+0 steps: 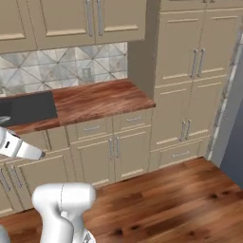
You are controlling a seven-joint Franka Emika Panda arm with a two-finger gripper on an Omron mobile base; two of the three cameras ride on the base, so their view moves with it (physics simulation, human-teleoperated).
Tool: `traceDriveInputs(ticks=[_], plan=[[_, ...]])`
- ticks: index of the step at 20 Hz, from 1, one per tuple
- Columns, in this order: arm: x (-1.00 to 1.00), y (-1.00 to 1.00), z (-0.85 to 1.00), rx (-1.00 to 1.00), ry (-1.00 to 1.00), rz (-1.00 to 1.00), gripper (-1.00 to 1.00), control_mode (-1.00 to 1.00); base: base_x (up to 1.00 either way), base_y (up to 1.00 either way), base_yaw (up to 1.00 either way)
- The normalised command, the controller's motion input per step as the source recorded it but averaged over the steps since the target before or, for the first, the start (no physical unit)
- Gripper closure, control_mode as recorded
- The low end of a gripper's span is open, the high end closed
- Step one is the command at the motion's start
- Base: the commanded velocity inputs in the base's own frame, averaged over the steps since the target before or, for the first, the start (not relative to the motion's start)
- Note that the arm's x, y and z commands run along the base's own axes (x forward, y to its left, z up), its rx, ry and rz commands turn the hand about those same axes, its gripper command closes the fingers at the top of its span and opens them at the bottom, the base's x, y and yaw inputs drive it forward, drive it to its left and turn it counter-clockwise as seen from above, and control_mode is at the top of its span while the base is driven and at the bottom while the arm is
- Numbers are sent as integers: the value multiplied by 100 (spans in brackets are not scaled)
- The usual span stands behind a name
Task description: Move the pot and pan from the stove into the sink.
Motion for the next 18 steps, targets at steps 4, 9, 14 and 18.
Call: traceDriveInputs(ticks=[4, 9, 14, 18], plan=[[0, 0, 0, 0, 0, 0, -100, 100, 0, -9, -46], [0, 0, 0, 0, 0, 0, -100, 100, -1, -12, -44], [0, 0, 0, 0, 0, 0, -100, 100, -3, -10, -44], [0, 0, 0, 0, 0, 0, -100, 100, 0, -8, -45]])
